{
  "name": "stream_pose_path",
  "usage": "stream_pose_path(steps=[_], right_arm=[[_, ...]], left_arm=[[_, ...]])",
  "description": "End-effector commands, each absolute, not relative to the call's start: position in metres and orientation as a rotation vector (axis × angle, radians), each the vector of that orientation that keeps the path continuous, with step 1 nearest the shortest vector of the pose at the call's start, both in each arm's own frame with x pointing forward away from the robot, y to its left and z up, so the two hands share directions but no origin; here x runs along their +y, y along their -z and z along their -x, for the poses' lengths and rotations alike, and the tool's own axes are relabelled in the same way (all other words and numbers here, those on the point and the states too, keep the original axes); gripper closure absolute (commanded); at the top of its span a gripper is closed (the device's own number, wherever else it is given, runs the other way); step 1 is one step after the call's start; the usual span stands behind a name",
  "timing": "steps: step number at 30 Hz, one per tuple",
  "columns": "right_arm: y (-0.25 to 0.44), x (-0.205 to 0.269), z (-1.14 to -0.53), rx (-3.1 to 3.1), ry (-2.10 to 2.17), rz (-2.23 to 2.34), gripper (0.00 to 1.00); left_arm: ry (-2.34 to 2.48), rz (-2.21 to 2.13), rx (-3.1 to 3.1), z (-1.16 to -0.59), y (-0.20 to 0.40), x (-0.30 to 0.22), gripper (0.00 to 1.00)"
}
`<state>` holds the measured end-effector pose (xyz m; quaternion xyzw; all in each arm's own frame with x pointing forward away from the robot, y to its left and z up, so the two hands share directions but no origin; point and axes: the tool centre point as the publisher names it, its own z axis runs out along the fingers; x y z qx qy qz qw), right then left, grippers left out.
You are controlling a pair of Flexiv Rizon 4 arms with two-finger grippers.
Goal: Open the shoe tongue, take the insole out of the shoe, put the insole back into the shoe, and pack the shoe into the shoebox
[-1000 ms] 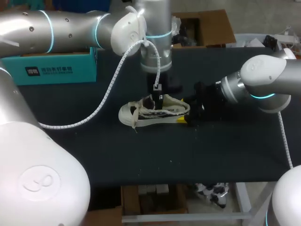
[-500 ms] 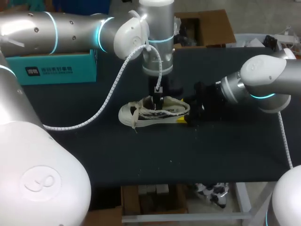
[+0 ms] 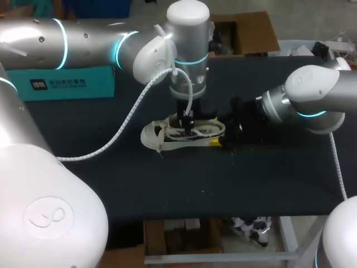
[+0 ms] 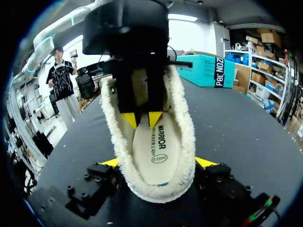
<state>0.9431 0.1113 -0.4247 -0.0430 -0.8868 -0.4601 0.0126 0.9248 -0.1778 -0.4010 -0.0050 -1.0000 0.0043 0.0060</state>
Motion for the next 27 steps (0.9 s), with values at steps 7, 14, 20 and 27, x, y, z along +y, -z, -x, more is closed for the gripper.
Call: stream_pose_path(steps=[7,14,20,27], right_arm=[[0.43,0.112,-0.939,-2.761,1.44,0.13,1.0],[0.43,0.112,-0.939,-2.761,1.44,0.13,1.0],[0.43,0.112,-0.939,-2.761,1.44,0.13,1.0],[0.43,0.112,-0.939,-2.761,1.44,0.13,1.0]], left_arm=[[0.075,-0.131,-3.327,-0.944,0.47,-0.174,0.83],[0.112,-0.211,-3.362,-0.973,0.478,-0.165,1.0],[0.066,-0.192,-3.366,-0.976,0.456,-0.159,1.0],[-0.097,-0.098,-3.34,-0.965,0.402,-0.158,1.0]])
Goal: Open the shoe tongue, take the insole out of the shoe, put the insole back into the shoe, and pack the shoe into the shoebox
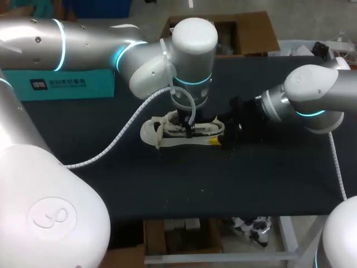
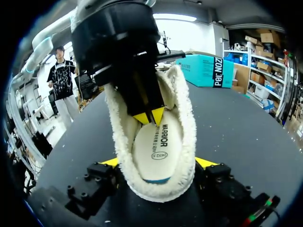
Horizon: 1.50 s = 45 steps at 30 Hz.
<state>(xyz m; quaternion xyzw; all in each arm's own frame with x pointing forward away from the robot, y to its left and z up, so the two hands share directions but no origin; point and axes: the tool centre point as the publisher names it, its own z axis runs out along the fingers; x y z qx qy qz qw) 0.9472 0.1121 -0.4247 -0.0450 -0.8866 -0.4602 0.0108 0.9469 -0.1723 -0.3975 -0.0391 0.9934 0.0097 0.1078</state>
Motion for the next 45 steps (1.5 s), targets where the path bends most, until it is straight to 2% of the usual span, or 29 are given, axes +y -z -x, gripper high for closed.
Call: stream_pose_path(steps=[1,14,28,30,32,45], right_arm=[[0.43,0.112,-0.939,-2.761,1.44,0.13,1.0],[0.43,0.112,-0.939,-2.761,1.44,0.13,1.0],[0.43,0.112,-0.939,-2.761,1.44,0.13,1.0],[0.43,0.112,-0.939,-2.761,1.44,0.13,1.0],[0.43,0.112,-0.939,-2.761,1.44,0.13,1.0],[0.43,0.112,-0.939,-2.761,1.44,0.13,1.0]], left_arm=[[0.112,0.066,2.943,-0.963,0.394,-0.159,1.0],[0.271,-0.1,2.984,-0.936,0.332,-0.186,1.0],[0.249,-0.108,3.064,-0.934,0.345,-0.204,1.0],[0.256,-0.102,3.069,-0.935,0.346,-0.204,0.71],[0.273,-0.096,3.066,-0.935,0.343,-0.204,0.63],[0.36,-0.198,2.982,-0.916,0.329,-0.219,0.62]])
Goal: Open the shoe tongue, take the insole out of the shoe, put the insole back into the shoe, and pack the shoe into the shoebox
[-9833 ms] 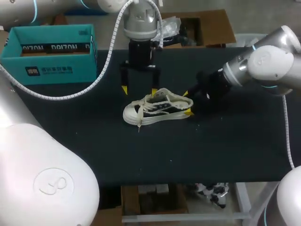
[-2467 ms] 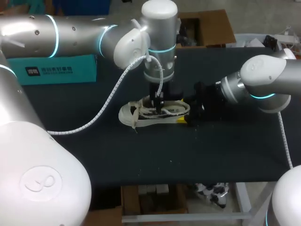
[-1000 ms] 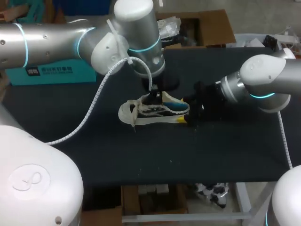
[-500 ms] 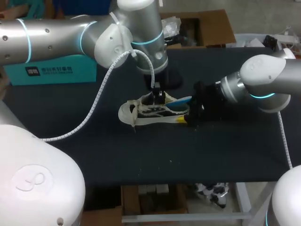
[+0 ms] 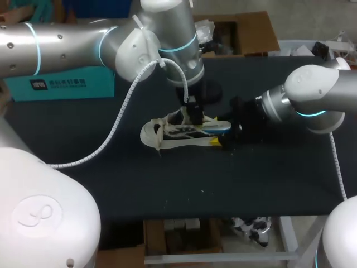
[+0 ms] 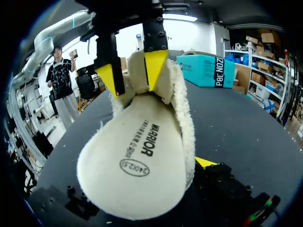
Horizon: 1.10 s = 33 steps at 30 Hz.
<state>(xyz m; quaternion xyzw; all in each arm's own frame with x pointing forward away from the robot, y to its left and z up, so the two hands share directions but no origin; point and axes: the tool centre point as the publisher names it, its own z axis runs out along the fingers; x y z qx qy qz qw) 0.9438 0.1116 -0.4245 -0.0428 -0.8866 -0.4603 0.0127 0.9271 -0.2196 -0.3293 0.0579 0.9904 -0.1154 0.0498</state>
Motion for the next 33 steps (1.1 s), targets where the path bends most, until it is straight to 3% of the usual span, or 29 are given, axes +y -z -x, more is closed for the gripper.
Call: stream_pose_path(steps=[1,22,33], right_arm=[[0.43,0.112,-0.939,-2.761,1.44,0.13,1.0],[0.43,0.112,-0.939,-2.761,1.44,0.13,1.0],[0.43,0.112,-0.939,-2.761,1.44,0.13,1.0]], left_arm=[[0.363,-0.212,2.977,-0.914,0.33,-0.221,0.62],[0.359,-0.307,2.935,-0.929,0.359,-0.265,0.58],[0.361,-0.257,2.919,-0.94,0.353,-0.263,0.6]])
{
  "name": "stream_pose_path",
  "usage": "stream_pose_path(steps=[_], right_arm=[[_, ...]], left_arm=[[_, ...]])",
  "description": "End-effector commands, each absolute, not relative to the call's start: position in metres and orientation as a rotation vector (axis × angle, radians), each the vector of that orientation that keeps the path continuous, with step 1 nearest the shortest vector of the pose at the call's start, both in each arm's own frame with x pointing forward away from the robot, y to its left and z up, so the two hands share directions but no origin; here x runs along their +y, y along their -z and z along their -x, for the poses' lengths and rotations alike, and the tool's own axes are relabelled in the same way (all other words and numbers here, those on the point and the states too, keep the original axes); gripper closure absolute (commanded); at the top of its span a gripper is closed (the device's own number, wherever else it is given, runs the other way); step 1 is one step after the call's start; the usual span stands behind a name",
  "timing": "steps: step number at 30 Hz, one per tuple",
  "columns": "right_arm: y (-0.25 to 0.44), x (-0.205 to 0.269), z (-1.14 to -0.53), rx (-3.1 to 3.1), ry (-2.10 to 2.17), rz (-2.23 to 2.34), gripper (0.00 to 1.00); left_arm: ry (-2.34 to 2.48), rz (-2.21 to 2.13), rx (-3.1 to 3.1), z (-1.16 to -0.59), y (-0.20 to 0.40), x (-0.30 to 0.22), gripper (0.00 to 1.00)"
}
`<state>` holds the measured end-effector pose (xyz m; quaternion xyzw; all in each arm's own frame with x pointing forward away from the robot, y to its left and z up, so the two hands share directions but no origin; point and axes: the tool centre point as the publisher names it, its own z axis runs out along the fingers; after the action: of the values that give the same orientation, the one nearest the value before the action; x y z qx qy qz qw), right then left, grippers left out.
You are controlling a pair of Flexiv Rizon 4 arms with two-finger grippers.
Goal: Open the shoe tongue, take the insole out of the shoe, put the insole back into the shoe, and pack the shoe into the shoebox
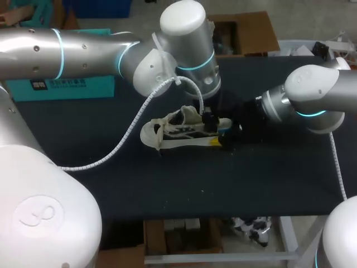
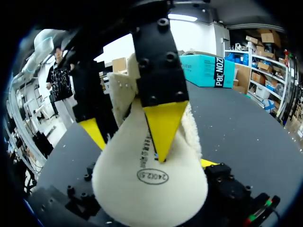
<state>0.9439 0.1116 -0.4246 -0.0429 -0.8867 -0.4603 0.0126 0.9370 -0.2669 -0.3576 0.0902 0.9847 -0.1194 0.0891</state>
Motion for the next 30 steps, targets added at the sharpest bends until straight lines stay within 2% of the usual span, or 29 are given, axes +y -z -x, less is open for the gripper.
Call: stream_pose_path(steps=[1,19,22,23,24,30], right_arm=[[0.43,0.112,-0.939,-2.761,1.44,0.13,1.0],[0.43,0.112,-0.939,-2.761,1.44,0.13,1.0],[0.43,0.112,-0.939,-2.761,1.44,0.13,1.0],[0.43,0.112,-0.939,-2.761,1.44,0.13,1.0],[0.43,0.112,-0.939,-2.761,1.44,0.13,1.0],[0.43,0.112,-0.939,-2.761,1.44,0.13,1.0]], left_arm=[[0.364,-0.247,2.911,-0.94,0.351,-0.262,0.6],[0.375,-0.174,2.908,-0.952,0.35,-0.252,0.67],[0.392,-0.161,2.904,-0.953,0.347,-0.251,0.79],[0.396,-0.157,2.902,-0.954,0.345,-0.251,0.86],[0.401,-0.154,2.9,-0.954,0.344,-0.251,1.0],[0.444,-0.176,2.893,-0.95,0.336,-0.249,1.0]])
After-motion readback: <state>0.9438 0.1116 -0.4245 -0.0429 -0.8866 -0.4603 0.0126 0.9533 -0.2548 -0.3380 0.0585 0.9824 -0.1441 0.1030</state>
